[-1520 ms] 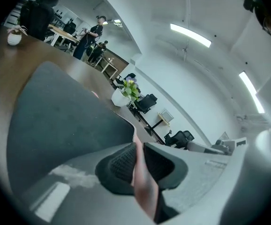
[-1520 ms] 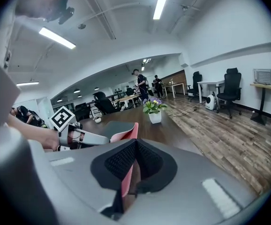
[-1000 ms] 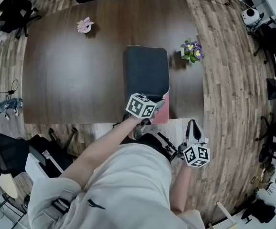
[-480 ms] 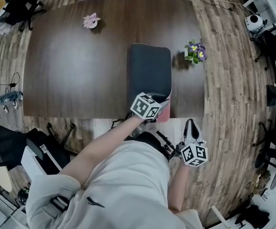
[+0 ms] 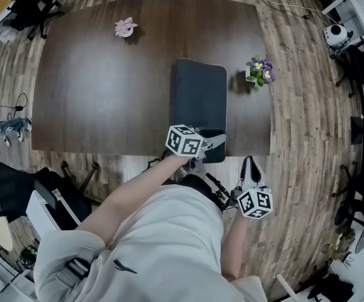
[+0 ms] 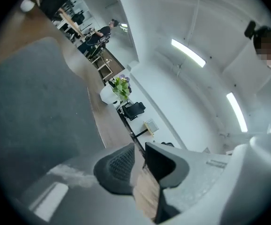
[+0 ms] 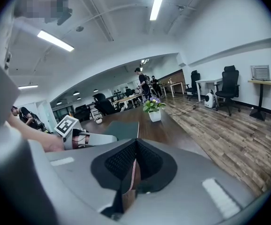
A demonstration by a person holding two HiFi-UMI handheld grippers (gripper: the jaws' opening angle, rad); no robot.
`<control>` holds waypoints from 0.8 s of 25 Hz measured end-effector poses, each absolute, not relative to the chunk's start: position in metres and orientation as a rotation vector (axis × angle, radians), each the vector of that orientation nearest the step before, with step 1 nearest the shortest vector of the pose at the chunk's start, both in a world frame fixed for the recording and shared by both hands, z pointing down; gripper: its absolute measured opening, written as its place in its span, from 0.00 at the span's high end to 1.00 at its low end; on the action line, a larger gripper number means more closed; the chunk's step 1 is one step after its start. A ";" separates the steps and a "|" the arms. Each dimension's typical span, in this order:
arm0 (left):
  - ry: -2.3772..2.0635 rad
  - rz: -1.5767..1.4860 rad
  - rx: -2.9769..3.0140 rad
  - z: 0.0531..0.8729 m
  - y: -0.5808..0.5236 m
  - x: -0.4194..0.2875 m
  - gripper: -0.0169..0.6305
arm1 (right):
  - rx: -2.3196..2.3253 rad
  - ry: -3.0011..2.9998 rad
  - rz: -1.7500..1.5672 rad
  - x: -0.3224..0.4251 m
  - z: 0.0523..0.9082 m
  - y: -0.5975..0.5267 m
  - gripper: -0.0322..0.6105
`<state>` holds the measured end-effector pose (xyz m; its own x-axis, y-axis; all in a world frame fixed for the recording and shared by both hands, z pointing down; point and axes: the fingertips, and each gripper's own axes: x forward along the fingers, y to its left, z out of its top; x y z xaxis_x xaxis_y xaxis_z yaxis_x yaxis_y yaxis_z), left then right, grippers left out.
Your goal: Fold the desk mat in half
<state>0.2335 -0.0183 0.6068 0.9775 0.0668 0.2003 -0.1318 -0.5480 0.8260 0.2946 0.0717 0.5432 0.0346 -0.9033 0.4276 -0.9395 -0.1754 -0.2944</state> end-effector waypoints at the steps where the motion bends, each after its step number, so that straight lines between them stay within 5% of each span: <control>1: -0.030 0.225 2.114 0.604 -0.017 0.234 0.85 | 2.203 -1.979 0.819 0.293 0.543 0.069 0.95; 9: -0.077 0.058 2.202 0.560 -0.035 0.210 0.85 | 1.942 -2.097 0.810 0.243 0.558 0.023 0.95; 20: -0.412 0.096 2.400 0.533 -0.073 0.055 0.85 | 1.383 -1.903 0.649 0.159 0.670 -0.013 0.95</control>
